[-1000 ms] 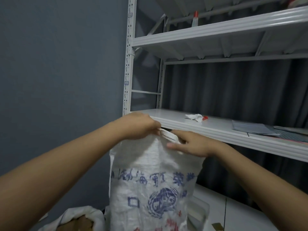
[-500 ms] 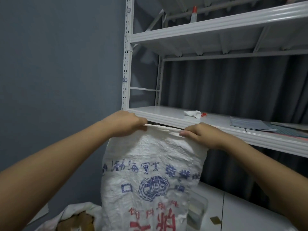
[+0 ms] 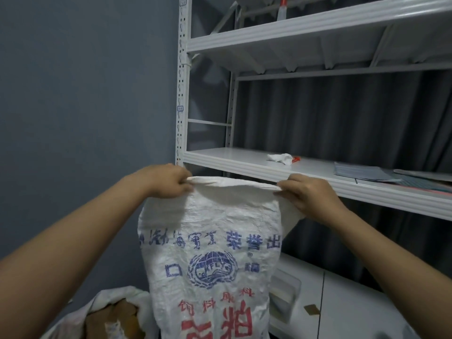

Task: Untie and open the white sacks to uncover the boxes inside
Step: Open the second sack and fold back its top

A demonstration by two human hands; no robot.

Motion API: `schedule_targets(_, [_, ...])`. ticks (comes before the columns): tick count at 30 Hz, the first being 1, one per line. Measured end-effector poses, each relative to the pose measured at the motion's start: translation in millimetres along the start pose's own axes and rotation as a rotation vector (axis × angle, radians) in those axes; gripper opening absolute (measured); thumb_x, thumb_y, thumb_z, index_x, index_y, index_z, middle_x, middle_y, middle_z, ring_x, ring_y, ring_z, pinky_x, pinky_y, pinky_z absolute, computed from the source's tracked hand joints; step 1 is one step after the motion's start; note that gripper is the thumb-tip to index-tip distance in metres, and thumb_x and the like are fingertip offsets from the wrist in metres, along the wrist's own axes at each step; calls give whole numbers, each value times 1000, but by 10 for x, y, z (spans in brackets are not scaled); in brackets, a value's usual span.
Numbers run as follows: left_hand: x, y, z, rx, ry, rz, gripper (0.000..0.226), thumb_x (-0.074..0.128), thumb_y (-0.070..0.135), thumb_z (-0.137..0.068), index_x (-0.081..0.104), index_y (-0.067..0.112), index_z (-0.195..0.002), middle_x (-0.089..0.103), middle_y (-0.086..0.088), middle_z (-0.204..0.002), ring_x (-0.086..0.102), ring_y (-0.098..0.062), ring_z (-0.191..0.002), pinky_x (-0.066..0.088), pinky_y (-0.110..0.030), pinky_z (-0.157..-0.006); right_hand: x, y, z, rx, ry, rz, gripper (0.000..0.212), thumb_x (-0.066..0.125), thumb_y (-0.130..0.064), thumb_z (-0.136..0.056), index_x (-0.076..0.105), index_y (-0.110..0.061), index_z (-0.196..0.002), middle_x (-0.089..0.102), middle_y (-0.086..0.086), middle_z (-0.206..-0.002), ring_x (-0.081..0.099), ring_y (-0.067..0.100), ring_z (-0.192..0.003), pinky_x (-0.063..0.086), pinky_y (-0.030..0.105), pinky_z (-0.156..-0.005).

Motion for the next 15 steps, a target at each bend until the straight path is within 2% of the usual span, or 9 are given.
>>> schedule_targets(2, [-33, 156, -31, 67, -76, 209, 46, 52, 63, -84, 55, 27, -113, 54, 16, -99, 54, -12, -103, 44, -32, -88, -27, -75, -56, -26, 179, 83, 29, 50, -28, -88, 74, -16, -96, 60, 3, -72, 56, 26, -50, 36, 24, -42])
schedule_targets(3, [-64, 240, -55, 103, -73, 297, 52, 52, 66, -81, 55, 27, -116, 56, 16, -106, 54, -11, -103, 44, -32, -91, -29, -100, -89, -11, 226, 106, 30, 49, -25, -87, 74, -15, -100, 59, 5, -71, 53, 26, -47, 35, 23, -40])
schedule_targets(4, [-89, 309, -85, 137, -53, 340, 50, 52, 64, -82, 58, 25, -112, 59, 12, -106, 55, -11, -99, 45, -32, -89, -31, -121, -117, 18, 261, 121, 31, 49, -23, -86, 74, -15, -103, 57, 6, -72, 51, 26, -45, 33, 22, -40])
schedule_targets(6, [-144, 394, -125, 196, 36, 290, 39, 51, 52, -90, 60, 14, -96, 61, 2, -89, 56, -16, -83, 45, -36, -77, -10, -133, -144, 146, 284, 94, 33, 51, -21, -86, 72, -18, -110, 55, 5, -77, 48, 23, -48, 32, 22, -44])
schedule_targets(8, [-179, 375, -117, 207, 168, 179, 36, 47, 43, -96, 57, 9, -86, 57, 1, -77, 53, -18, -73, 43, -35, -67, 78, -88, -139, 323, 136, -176, 38, 56, -14, -87, 66, -28, -121, 50, -3, -82, 49, 15, -62, 37, 26, -58])
schedule_targets(9, [-181, 348, -101, 205, 228, 129, 34, 45, 40, -97, 57, 10, -88, 57, 2, -76, 53, -18, -73, 41, -33, -64, 144, -82, -112, 368, -11, -377, 44, 57, -13, -89, 60, -34, -127, 51, -5, -86, 50, 12, -73, 38, 27, -67])
schedule_targets(11, [-169, 323, -52, 197, 298, 45, 28, 42, 38, -99, 58, 16, -99, 62, 2, -85, 56, -19, -79, 39, -30, -63, 185, -175, -81, 323, -283, -572, 52, 62, -28, -92, 43, -41, -138, 54, -8, -112, 46, 9, -102, 34, 25, -87])
schedule_targets(13, [-151, 354, -23, 213, 337, -24, 25, 40, 37, -100, 58, 22, -107, 66, 4, -95, 60, -18, -85, 38, -28, -63, 171, -263, -114, 263, -359, -634, 62, 60, -52, -86, 36, -42, -143, 45, -17, -136, 35, 2, -125, 29, 21, -100])
schedule_targets(15, [-161, 429, -13, 251, 391, -101, 24, 39, 36, -100, 57, 26, -111, 67, 5, -100, 61, -18, -88, 40, -28, -64, 164, -320, -252, 283, -348, -713, 61, 54, -59, -82, 44, -38, -138, 49, -18, -134, 42, 0, -124, 35, 21, -101])
Point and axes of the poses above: each hand's wrist, its own z-axis away from the middle knuckle, its own x-axis out of the palm, y = z × x, the point moved 4 cm from there along -z, towards the middle knuckle
